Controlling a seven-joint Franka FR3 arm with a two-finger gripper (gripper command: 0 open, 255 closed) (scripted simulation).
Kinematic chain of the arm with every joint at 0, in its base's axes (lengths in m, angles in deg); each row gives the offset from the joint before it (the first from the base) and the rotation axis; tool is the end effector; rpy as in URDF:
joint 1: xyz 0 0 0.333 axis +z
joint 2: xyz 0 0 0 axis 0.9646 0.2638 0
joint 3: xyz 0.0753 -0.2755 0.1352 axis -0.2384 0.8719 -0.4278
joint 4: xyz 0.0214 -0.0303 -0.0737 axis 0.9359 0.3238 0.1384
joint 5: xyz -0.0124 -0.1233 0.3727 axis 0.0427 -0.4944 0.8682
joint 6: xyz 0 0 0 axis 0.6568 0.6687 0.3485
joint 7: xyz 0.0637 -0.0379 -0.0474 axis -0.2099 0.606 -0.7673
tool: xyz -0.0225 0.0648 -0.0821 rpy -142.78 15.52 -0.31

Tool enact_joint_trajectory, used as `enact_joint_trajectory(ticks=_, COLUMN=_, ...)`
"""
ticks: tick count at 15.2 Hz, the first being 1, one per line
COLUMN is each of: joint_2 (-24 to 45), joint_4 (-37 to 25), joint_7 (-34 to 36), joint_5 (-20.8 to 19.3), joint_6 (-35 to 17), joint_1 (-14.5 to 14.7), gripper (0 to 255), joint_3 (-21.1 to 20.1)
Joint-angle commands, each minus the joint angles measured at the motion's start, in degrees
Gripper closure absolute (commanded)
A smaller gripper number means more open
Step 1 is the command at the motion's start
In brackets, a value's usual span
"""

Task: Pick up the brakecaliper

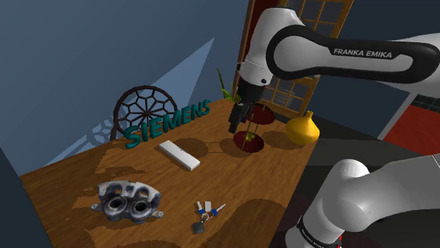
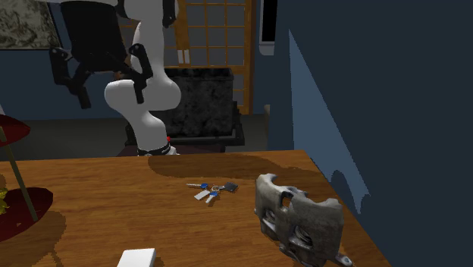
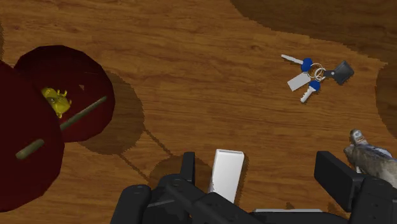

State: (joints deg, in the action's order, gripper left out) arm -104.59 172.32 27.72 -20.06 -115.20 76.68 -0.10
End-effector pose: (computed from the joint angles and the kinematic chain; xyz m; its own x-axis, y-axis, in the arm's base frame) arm 0.3413 0.0890 0.5634 0.9728 0.2117 0.0943 0.2160 -0.9757 -0.0377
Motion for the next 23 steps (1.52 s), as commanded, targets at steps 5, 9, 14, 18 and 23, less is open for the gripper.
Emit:
enact_joint_trajectory(ticks=5, joint_2=8.53, joint_4=-3.41, joint_7=5.44, joint_5=2.33, joint_6=-5.51, joint_1=2.05, gripper=0, joint_3=-6.47)
enact_joint_trajectory(ticks=9, joint_2=15.07, joint_4=-6.85, joint_7=9.16, joint_5=2.57, joint_6=-8.85, joint_1=2.89, gripper=0, joint_3=-10.66)
enact_joint_trajectory(ticks=14, joint_2=24.13, joint_4=-12.47, joint_7=14.39, joint_5=1.01, joint_6=-12.38, joint_1=3.63, gripper=0, joint_3=-15.78)
enact_joint_trajectory(ticks=18, joint_2=32.14, joint_4=-18.05, joint_7=19.22, joint_5=-2.06, joint_6=-14.47, joint_1=4.39, gripper=0, joint_3=-19.52)
enact_joint_trajectory(ticks=23, joint_2=43.15, joint_4=-26.53, joint_7=25.93, joint_5=-8.09, joint_6=-15.69, joint_1=6.59, gripper=0, joint_3=-22.99)
